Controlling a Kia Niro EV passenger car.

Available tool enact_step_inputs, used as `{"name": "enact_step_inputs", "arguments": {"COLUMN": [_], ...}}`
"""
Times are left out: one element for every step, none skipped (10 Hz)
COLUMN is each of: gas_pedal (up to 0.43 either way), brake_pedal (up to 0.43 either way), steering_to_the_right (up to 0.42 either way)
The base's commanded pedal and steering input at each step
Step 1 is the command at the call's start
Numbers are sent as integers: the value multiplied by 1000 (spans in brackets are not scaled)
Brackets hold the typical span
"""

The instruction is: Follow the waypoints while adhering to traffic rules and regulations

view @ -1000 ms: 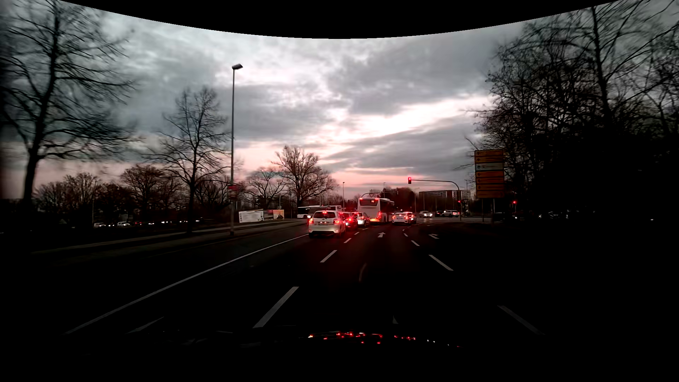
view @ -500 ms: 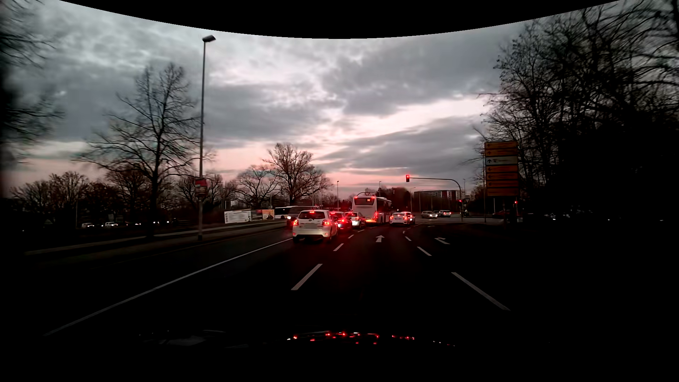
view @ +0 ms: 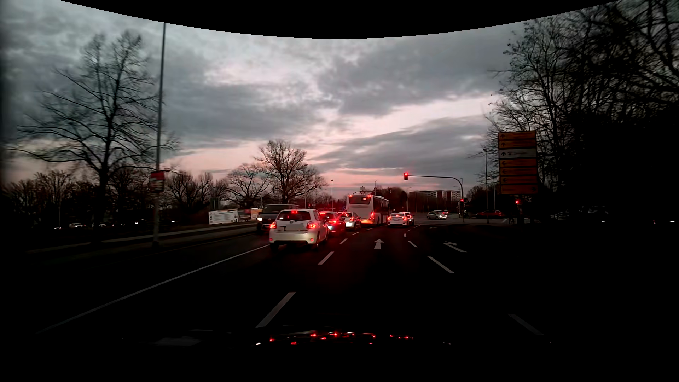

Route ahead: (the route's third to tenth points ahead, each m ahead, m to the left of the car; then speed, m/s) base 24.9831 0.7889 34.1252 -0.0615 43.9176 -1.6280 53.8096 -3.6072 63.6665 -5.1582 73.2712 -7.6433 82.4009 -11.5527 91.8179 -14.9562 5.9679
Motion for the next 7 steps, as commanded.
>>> {"name": "enact_step_inputs", "arguments": {"gas_pedal": [0, 0, 0, 0, 0, 0, 0], "brake_pedal": [85, 79, 79, 79, 85, 85, 85], "steering_to_the_right": [23, 23, 23, 23, 23, 22, 21]}}
